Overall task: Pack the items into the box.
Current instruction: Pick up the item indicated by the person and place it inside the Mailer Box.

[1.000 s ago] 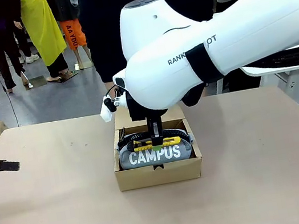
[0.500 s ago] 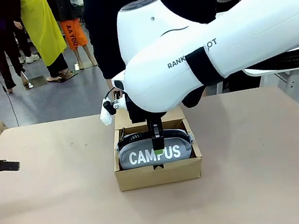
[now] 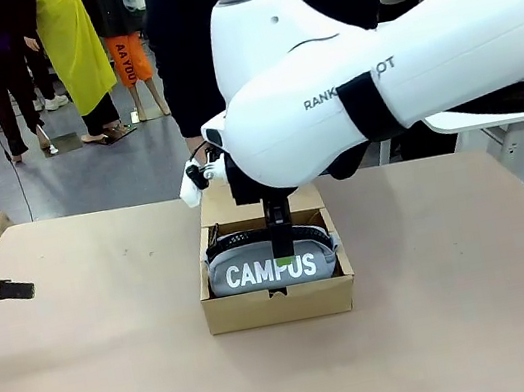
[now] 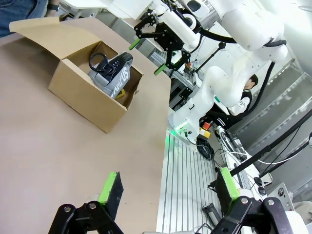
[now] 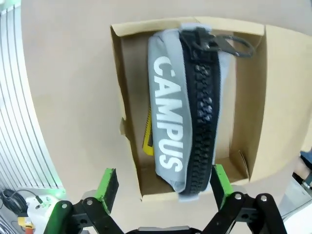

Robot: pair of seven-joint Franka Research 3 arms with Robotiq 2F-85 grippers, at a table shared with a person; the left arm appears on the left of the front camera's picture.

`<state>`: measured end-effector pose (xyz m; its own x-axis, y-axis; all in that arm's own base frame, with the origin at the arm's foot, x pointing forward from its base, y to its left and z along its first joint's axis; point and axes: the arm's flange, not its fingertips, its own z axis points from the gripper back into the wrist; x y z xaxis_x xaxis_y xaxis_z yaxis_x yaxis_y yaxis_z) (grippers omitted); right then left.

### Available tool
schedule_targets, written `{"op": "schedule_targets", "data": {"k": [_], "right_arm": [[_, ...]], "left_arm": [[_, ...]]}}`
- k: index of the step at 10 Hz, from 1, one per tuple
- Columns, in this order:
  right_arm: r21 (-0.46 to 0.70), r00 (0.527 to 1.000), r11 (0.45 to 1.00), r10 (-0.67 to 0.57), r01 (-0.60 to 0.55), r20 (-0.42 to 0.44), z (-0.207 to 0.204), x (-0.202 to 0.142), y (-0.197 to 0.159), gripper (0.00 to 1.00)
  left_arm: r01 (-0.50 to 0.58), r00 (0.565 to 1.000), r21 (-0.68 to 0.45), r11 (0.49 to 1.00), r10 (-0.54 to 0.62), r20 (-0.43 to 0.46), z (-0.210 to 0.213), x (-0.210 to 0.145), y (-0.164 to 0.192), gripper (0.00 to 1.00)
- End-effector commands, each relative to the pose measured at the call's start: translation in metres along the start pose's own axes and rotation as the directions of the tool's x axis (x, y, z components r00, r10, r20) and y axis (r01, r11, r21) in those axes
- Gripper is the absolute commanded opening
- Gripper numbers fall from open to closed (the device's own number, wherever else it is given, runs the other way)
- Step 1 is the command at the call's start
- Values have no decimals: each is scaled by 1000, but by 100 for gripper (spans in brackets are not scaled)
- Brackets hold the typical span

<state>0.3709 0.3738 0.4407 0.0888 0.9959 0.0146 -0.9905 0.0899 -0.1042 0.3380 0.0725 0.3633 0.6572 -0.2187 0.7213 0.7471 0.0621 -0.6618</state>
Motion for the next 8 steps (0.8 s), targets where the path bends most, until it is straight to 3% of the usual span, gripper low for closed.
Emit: {"op": "schedule_targets", "data": {"k": [1,2,3,4,5,7,8], "right_arm": [[16,995,995,-98,98,-15,17,-44,10,100],[77,983,982,-177,173,46,31,-87,13,100],[152,937,938,-330,311,113,42,-137,21,100],[218,814,824,-559,523,159,52,-190,29,100],[336,624,659,-750,673,219,60,-248,42,100],[548,231,332,-941,768,247,58,-348,76,100],[661,77,267,-950,701,302,51,-388,96,100]], "left_arm": [[3,1000,-6,1000,-3,15,1,1,-3,100],[3,1000,-6,1000,-3,15,1,1,-3,100],[3,1000,-6,1000,-3,15,1,1,-3,100],[3,1000,-6,1000,-3,15,1,1,-3,100],[3,1000,-6,1000,-3,15,1,1,-3,100],[3,1000,-6,1000,-3,15,1,1,-3,100],[3,1000,-6,1000,-3,15,1,1,-3,100]]}}
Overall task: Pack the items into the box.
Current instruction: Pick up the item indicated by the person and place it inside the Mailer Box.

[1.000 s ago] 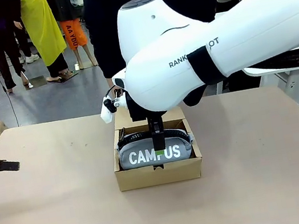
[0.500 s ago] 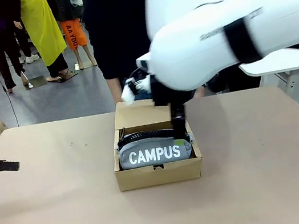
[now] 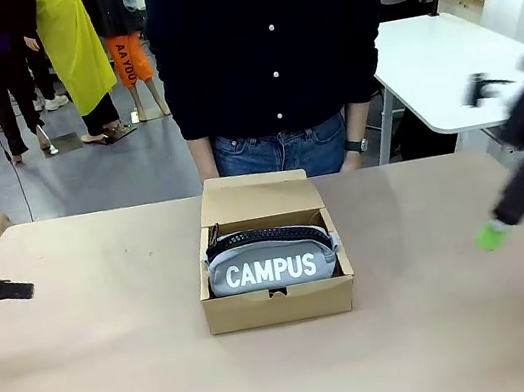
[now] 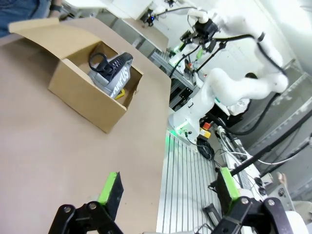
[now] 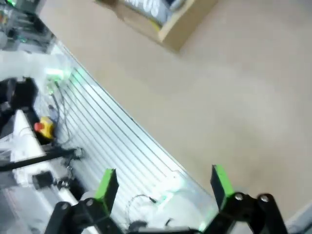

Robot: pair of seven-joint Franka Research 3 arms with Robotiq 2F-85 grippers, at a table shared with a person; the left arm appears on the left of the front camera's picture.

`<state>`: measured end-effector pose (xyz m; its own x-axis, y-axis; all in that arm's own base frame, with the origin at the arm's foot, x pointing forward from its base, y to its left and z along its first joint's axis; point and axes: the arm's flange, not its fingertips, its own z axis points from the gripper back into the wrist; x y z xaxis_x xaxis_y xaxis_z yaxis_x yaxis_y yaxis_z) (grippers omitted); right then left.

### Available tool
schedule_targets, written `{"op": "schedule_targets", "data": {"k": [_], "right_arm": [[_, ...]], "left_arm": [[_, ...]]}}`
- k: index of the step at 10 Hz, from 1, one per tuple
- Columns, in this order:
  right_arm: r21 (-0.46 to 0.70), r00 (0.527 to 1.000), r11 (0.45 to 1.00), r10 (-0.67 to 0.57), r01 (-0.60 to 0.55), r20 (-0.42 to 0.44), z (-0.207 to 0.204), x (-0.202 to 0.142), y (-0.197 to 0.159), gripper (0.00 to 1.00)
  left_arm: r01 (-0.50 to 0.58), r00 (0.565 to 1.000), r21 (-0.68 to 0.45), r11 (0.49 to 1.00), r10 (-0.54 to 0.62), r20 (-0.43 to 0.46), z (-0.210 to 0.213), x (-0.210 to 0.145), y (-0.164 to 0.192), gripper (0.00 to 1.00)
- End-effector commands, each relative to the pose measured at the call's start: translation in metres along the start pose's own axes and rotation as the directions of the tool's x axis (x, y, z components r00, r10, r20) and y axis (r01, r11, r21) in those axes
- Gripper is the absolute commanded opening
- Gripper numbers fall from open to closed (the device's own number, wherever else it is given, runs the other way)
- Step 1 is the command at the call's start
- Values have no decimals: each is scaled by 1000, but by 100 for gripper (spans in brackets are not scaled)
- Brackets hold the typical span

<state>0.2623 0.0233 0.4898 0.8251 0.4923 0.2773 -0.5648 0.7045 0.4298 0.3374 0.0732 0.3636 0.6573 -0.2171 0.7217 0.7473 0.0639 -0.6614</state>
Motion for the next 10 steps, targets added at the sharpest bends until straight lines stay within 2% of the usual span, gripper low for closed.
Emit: {"op": "schedule_targets", "data": {"k": [1,3,4,5,6,10], "right_arm": [[309,760,868,-491,388,426,2,-77,-32,100],[472,595,765,-640,438,486,-19,-121,-59,100],[545,542,713,-696,440,472,-36,-129,-72,100],[572,549,684,-719,452,426,-56,-122,-84,100],[316,820,860,-490,400,296,70,-108,-92,100],[316,820,860,-490,400,296,70,-108,-92,100]], "left_arm": [[3,1000,-8,1000,-3,13,0,2,-3,100],[3,1000,-8,1000,-3,13,0,2,-3,100],[3,1000,-8,1000,-3,13,0,2,-3,100],[3,1000,-8,1000,-3,13,0,2,-3,100],[3,1000,-8,1000,-3,13,0,2,-3,100],[3,1000,-8,1000,-3,13,0,2,-3,100]]}}
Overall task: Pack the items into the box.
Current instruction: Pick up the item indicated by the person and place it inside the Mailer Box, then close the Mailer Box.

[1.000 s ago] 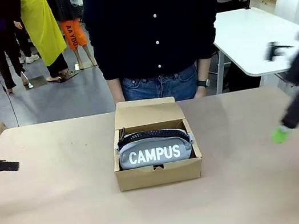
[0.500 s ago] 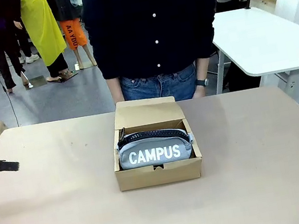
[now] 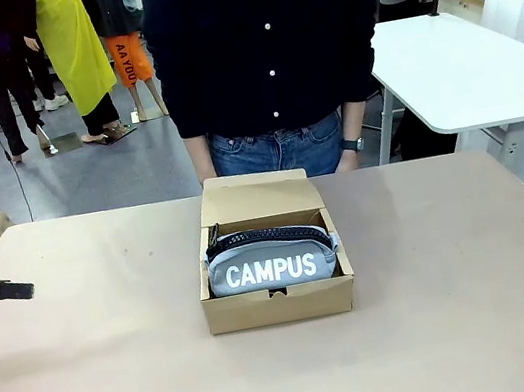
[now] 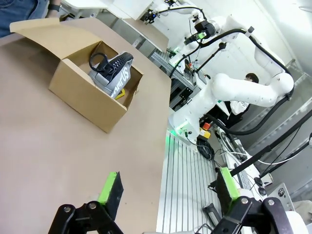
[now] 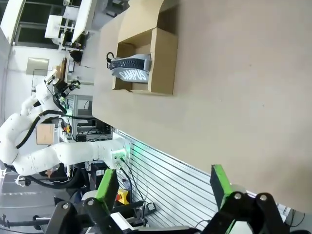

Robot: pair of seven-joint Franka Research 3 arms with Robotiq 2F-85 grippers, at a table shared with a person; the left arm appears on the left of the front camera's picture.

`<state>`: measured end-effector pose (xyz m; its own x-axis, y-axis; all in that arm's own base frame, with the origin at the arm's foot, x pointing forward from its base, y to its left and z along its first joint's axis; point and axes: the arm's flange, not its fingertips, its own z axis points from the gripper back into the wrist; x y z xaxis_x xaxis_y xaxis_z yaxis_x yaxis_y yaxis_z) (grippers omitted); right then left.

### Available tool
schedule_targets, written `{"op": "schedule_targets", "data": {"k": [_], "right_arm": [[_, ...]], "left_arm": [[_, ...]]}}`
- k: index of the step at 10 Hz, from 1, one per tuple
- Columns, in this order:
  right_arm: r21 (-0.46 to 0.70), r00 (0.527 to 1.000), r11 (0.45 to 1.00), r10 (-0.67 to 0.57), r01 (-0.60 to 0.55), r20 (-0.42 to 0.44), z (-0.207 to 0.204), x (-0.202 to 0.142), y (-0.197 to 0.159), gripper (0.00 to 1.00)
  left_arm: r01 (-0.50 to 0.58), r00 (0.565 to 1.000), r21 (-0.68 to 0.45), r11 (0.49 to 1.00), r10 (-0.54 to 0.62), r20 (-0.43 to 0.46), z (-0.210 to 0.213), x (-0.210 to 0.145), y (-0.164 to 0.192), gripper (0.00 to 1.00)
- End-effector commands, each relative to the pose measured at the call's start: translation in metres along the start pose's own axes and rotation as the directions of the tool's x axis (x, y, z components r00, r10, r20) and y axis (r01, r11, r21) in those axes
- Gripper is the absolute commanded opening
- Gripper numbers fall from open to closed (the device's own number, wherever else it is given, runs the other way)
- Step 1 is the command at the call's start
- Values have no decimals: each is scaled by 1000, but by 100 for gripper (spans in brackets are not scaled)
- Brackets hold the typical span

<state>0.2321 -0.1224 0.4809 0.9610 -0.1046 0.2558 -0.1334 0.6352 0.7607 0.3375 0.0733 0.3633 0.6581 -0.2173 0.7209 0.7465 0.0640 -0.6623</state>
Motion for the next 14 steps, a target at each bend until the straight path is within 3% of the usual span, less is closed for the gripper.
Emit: {"op": "schedule_targets", "data": {"k": [1,14], "right_arm": [[-5,1000,1000,20,-20,1,8,-5,-4,100],[-5,1000,1000,20,-20,1,8,-5,-4,100]], "left_arm": [[5,1000,-8,1000,-4,14,0,2,-3,100],[5,1000,-8,1000,-4,14,0,2,-3,100]]}}
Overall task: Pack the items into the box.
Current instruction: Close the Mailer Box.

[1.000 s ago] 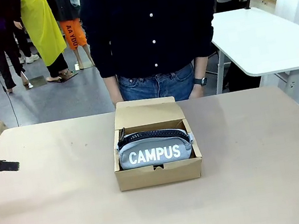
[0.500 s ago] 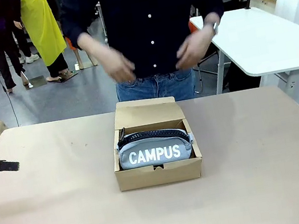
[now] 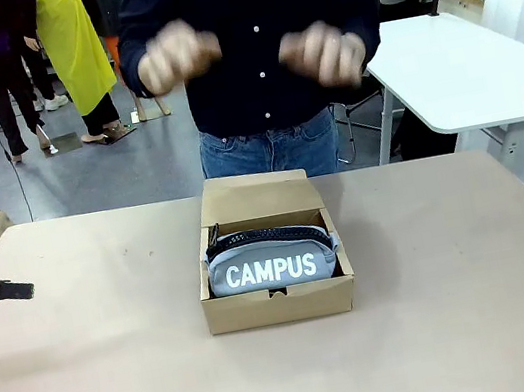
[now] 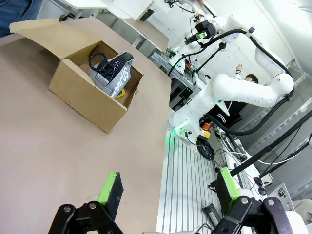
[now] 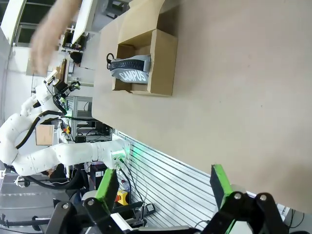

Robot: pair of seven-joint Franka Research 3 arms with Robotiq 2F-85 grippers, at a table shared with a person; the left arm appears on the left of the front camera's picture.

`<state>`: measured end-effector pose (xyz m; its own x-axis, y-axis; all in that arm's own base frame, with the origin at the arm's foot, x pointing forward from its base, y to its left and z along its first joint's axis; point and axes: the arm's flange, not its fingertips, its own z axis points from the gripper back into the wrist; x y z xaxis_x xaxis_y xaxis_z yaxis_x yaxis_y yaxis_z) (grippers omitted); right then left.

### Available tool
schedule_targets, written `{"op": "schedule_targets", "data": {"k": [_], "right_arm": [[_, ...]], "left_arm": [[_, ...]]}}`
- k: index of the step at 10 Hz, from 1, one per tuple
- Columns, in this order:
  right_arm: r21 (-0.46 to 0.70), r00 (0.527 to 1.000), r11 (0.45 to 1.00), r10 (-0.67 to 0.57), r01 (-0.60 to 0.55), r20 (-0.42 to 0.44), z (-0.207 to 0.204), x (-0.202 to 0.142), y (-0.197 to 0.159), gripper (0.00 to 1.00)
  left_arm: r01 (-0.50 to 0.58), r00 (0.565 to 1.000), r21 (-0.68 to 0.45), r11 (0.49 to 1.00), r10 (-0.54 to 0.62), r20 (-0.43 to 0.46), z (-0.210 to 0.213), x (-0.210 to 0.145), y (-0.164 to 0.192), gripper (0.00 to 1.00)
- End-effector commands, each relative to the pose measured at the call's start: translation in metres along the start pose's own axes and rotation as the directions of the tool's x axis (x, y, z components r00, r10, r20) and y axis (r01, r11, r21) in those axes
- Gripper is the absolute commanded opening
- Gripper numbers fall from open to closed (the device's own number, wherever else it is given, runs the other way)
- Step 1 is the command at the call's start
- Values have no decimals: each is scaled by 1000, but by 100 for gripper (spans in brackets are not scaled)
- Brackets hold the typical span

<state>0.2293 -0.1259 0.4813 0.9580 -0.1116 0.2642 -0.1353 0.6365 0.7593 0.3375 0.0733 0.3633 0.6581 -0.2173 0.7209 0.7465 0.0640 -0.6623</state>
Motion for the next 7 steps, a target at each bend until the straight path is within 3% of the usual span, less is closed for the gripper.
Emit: {"op": "schedule_targets", "data": {"k": [1,7], "right_arm": [[-4,1000,1000,17,-17,-10,4,-3,-3,100],[-4,1000,1000,17,-17,-10,4,-3,-3,100]], "left_arm": [[5,1000,-8,1000,-4,14,0,2,-3,100],[5,1000,-8,1000,-4,14,0,2,-3,100]]}}
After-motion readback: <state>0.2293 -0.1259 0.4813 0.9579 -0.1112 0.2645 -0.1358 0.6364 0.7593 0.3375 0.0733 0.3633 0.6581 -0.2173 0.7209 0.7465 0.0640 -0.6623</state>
